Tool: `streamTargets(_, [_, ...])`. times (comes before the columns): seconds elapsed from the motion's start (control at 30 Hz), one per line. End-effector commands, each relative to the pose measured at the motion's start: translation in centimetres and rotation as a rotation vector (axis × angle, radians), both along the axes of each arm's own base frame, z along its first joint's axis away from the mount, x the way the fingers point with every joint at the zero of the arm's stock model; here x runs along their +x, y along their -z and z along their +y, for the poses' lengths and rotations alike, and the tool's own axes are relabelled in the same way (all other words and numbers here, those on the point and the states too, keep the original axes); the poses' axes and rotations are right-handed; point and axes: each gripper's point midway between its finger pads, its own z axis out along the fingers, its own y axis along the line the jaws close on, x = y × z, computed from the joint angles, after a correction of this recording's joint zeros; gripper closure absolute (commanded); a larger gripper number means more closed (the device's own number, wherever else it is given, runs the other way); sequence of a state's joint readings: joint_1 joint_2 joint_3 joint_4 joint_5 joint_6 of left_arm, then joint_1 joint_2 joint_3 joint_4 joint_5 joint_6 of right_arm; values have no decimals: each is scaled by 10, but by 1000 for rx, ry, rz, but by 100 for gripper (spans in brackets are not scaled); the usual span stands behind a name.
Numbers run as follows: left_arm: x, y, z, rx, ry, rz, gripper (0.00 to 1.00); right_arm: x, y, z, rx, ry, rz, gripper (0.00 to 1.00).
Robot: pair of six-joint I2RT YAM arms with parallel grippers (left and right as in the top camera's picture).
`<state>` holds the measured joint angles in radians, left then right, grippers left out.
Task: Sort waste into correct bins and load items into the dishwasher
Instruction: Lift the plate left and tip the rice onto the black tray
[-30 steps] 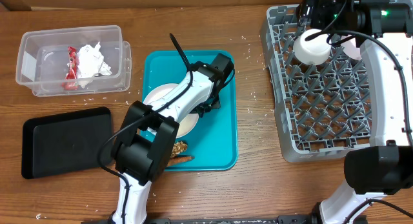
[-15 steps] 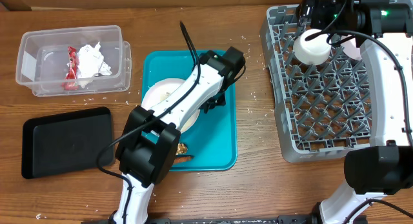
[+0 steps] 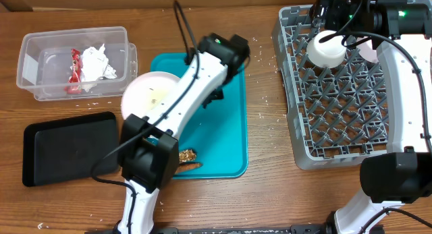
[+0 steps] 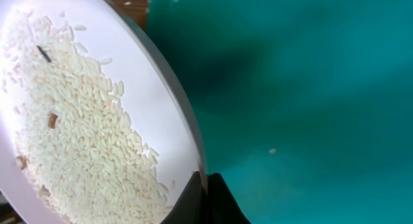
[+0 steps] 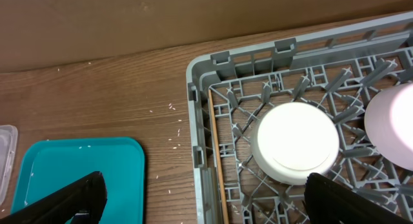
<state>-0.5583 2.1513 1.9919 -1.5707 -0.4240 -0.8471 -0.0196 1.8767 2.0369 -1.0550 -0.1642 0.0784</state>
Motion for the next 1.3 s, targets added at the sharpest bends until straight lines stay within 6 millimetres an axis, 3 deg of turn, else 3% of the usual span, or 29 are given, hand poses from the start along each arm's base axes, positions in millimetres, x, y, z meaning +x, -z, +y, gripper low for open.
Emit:
streamTargets(0.0, [14, -26, 37, 17, -111, -75, 95, 1, 0, -3, -2, 12, -3, 0])
streamTargets(0.47, [8, -48, 155, -136, -435, -31, 96, 1, 0, -3, -2, 12, -3, 0])
streamTargets(0.73, [15, -47, 193, -389, -489, -40, 96, 1, 0, -3, -2, 12, -3, 0])
streamTargets(0.87, [14, -47, 219, -411, -557, -65, 96, 1, 0, -3, -2, 12, -3, 0])
streamTargets(1.27, [21, -47, 233, -553, -555, -95, 96, 1, 0, -3, -2, 12, -3, 0])
